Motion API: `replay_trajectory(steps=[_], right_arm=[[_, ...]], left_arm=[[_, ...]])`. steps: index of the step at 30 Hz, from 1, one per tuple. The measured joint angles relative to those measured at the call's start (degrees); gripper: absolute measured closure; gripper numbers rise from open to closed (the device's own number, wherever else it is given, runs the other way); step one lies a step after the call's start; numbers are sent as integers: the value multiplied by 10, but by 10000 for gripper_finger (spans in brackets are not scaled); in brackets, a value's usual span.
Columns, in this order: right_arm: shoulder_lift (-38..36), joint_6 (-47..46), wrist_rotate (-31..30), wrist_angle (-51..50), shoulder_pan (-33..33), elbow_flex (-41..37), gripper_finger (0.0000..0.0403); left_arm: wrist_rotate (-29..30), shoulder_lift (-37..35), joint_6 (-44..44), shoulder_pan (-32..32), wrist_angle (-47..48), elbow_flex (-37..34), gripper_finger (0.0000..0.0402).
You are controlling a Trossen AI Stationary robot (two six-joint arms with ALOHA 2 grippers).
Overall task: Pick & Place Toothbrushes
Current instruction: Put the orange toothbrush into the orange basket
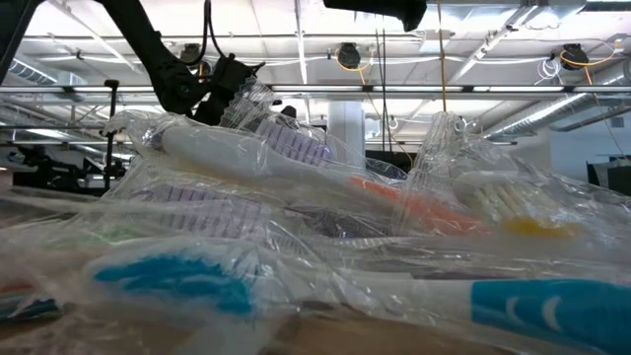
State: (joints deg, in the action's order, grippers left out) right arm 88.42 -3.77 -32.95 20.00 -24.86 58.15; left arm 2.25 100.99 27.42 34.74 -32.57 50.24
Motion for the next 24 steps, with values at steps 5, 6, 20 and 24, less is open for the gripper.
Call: replay_trajectory(steps=[5, 6, 20, 24], right_arm=[[0, 5, 0, 3, 0, 0, 273], [0, 8, 0, 3, 0, 0, 273], [0, 29, 0, 16, 0, 0, 273], [0, 29, 0, 16, 0, 0, 273]], left_arm=[[8, 0, 1, 0, 10, 0, 396], [8, 0, 2, 0, 10, 0, 394], [19, 73, 44, 0, -34, 0, 371], [16, 87, 62, 2, -42, 0, 363]])
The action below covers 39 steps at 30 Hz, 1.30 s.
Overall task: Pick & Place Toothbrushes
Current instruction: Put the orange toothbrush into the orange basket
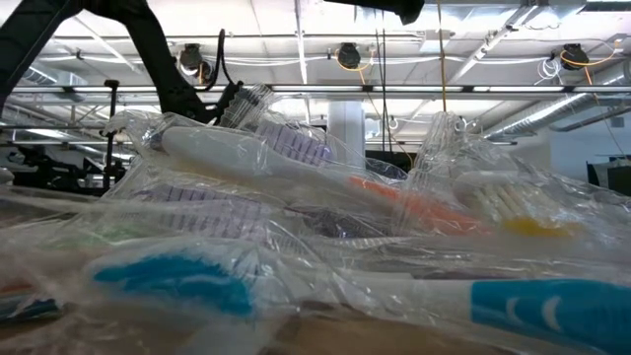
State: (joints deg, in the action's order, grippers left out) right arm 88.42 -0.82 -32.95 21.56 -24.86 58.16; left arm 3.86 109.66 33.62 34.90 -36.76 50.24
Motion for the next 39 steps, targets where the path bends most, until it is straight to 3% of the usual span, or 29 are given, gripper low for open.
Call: replay_trajectory(steps=[16, 30, 39], right_arm=[[0, 0, 0, -2, 0, 0, 273], [0, 0, 0, -2, 0, 0, 273], [0, 0, 0, -4, 0, 0, 273]], left_arm=[[-9, -1, -61, -3, 6, 0, 350], [-40, -1, -122, -7, 18, 0, 177], [-38, -42, -167, -15, 30, 0, 143]])
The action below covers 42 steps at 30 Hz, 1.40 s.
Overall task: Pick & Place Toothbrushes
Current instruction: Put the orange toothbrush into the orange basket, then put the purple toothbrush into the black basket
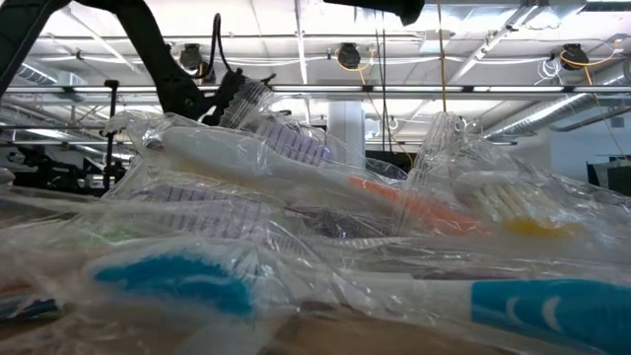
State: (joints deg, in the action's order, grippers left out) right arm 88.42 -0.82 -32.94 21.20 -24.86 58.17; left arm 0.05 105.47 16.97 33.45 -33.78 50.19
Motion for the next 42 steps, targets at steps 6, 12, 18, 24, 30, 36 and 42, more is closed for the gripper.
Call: replay_trajectory(steps=[6, 12, 18, 24, 30, 36, 42], right_arm=[[0, 0, 0, 1, 0, 0, 273], [0, 0, 0, 1, 0, 0, 273], [0, 0, 0, 0, 0, 0, 273], [0, 0, 0, 0, 2, 0, 273], [0, 0, 0, 0, 2, 0, 273], [0, 0, 0, 0, 2, 0, 273], [0, 0, 0, -2, 2, 0, 273]], left_arm=[[29, -10, -7, -14, 33, 0, 159], [41, -10, -14, -17, 40, 0, 175], [44, -10, -14, -15, 39, 0, 184], [38, -10, -35, -7, 73, 0, 187], [-20, -10, -15, -4, 65, 0, 188], [13, -26, -3, -12, 89, 0, 188], [34, -60, -16, -14, 129, 1, 188]])
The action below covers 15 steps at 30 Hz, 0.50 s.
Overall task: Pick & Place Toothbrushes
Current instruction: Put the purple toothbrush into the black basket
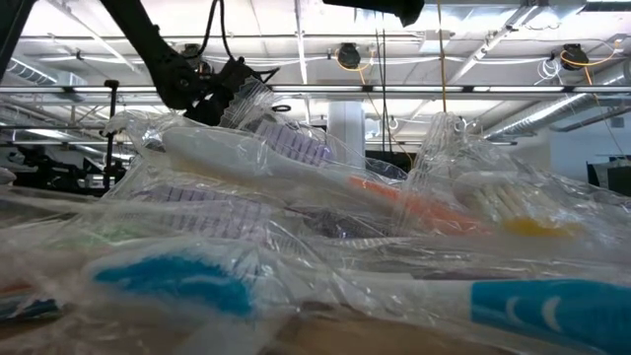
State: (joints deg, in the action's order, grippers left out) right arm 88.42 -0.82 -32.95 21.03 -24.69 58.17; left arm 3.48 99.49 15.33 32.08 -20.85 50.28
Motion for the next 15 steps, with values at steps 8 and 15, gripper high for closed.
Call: replay_trajectory(steps=[8, 15], right_arm=[[0, -67, 34, -48, -6, 0, 273], [39, -120, 79, -88, -22, 0, 273]], left_arm=[[-20, -65, -43, -15, 142, 0, 188], [-21, -104, -63, -53, 276, 0, 188]])
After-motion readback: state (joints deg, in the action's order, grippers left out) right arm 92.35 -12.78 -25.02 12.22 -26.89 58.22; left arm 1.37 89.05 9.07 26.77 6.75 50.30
